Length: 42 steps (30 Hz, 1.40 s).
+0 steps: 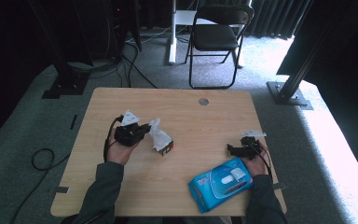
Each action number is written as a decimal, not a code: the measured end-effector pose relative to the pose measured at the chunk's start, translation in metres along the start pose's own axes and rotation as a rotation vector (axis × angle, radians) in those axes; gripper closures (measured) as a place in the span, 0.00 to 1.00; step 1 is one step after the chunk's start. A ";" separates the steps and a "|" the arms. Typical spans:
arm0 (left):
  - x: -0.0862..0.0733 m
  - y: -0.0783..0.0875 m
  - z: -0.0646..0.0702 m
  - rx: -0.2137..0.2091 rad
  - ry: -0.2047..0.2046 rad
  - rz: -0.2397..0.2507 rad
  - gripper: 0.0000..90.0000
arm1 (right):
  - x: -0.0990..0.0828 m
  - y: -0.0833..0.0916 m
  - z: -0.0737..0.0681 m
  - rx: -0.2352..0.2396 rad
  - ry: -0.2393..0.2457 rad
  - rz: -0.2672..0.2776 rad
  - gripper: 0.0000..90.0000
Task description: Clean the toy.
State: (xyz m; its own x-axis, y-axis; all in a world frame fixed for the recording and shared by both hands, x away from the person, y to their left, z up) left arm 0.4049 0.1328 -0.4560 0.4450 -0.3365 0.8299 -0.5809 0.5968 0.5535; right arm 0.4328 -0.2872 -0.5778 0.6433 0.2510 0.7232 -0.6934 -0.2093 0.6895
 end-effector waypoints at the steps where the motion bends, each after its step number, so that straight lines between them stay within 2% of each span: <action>1: -0.001 -0.004 0.002 -0.002 -0.007 -0.011 0.95 | 0.000 0.000 0.000 0.000 0.000 0.000 0.15; 9: -0.007 -0.030 0.015 -0.034 -0.036 -0.073 0.94 | 0.000 0.000 0.000 0.000 0.000 0.000 0.15; 15: -0.014 -0.046 0.021 -0.050 -0.042 -0.113 0.91 | 0.000 0.000 0.000 0.007 0.004 0.004 0.16; 23: -0.023 -0.056 0.024 -0.071 -0.032 -0.131 0.71 | 0.000 0.000 0.000 0.010 0.006 0.004 0.16; 30: -0.026 -0.060 0.024 -0.078 -0.033 -0.140 0.66 | 0.000 0.000 -0.001 0.011 0.006 0.005 0.17; 33: -0.027 -0.061 0.024 -0.080 -0.033 -0.137 0.66 | 0.001 0.000 -0.001 0.022 0.019 0.016 0.24; 35: -0.027 -0.061 0.024 -0.079 -0.033 -0.137 0.66 | 0.002 0.001 -0.001 0.025 0.020 0.004 0.27; 37: -0.027 -0.061 0.023 -0.082 -0.032 -0.140 0.67 | 0.004 0.003 -0.001 0.028 0.029 -0.009 0.40; 40: -0.027 -0.061 0.022 -0.087 -0.029 -0.138 0.68 | 0.009 0.009 -0.005 0.059 0.047 0.007 0.40; 42: -0.028 -0.062 0.022 -0.088 -0.023 -0.134 0.68 | 0.019 0.017 -0.009 0.071 0.062 0.037 0.40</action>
State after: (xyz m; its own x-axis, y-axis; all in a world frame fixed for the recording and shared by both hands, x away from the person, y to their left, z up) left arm 0.4134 0.0894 -0.5116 0.4981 -0.4334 0.7511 -0.4550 0.6067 0.6518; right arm 0.4303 -0.2775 -0.5522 0.5948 0.2989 0.7463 -0.6904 -0.2856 0.6646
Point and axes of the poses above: each handheld gripper's, and its own axes: y roughly backward along the jaws, x roughly out of its top, z roughly to its right, the point moved 4 cm from there along -y, roughly forward along the jaws, and after that the axes turned 4 degrees about -x, right-handed, at the moved point
